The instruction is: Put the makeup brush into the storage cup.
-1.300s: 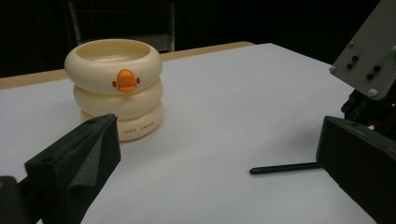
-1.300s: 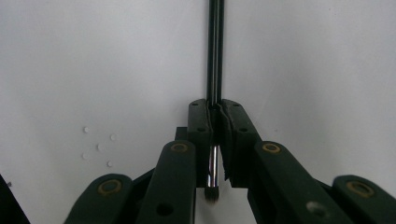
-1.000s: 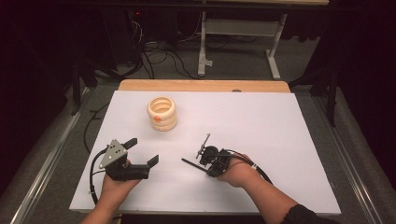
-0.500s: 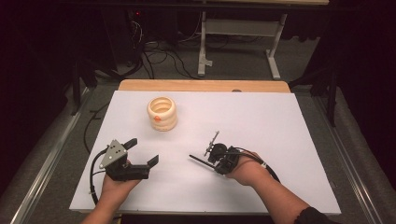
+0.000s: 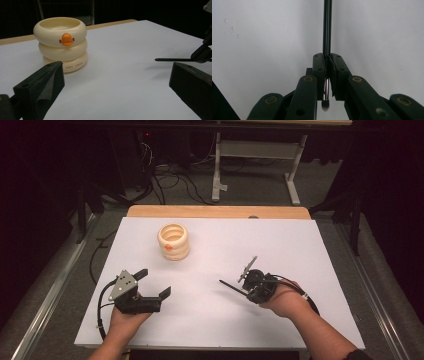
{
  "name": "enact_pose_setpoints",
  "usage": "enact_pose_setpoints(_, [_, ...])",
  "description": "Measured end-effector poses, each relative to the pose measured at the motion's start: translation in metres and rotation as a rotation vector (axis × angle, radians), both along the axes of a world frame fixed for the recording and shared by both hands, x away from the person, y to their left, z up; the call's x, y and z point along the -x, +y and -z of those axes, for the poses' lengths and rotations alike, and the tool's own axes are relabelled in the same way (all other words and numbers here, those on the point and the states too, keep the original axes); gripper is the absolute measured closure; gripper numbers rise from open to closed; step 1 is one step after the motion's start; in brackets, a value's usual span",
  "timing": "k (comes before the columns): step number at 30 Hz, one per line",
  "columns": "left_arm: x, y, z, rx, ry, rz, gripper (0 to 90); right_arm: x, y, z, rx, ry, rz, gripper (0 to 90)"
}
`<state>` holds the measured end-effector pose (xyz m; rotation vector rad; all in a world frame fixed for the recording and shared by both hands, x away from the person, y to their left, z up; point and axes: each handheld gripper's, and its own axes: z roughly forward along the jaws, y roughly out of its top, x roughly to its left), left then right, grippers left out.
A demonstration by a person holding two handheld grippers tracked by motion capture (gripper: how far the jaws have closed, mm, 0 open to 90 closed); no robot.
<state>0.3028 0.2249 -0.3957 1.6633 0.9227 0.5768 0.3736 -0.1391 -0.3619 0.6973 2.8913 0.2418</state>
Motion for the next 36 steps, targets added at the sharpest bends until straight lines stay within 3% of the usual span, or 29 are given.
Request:
enact_pose_setpoints(11, [0.0, -0.001, 0.001, -0.006, 0.004, -0.003, 0.5, 0.002, -0.03, -0.003, 0.012, -0.022, 0.028, 85.9])
enact_pose_setpoints(18, [0.0, 0.0, 0.0, 0.003, -0.004, -0.011, 0.4, 0.003, -0.035, 0.005, 0.015, -0.01, 0.031, 85.9])
enact_pose_setpoints(23, [-0.006, -0.004, -0.001, 0.002, 0.019, -0.018, 0.2, 0.001, -0.033, 0.005, 0.012, -0.008, 0.018, 85.9])
enact_pose_setpoints(26, [-0.011, -0.006, -0.009, 0.008, 0.017, -0.032, 0.2, 0.001, -0.03, 0.005, 0.016, -0.007, 0.009, 85.9])
enact_pose_setpoints(31, [-0.017, -0.014, -0.027, -0.012, -0.027, -0.037, 0.2, -0.001, -0.027, 0.001, 0.007, -0.012, 0.002, 85.9])
enact_pose_setpoints(36, [-0.033, -0.023, -0.046, -0.024, -0.058, -0.038, 0.2, -0.002, -0.023, -0.003, 0.007, -0.012, -0.006, 85.9])
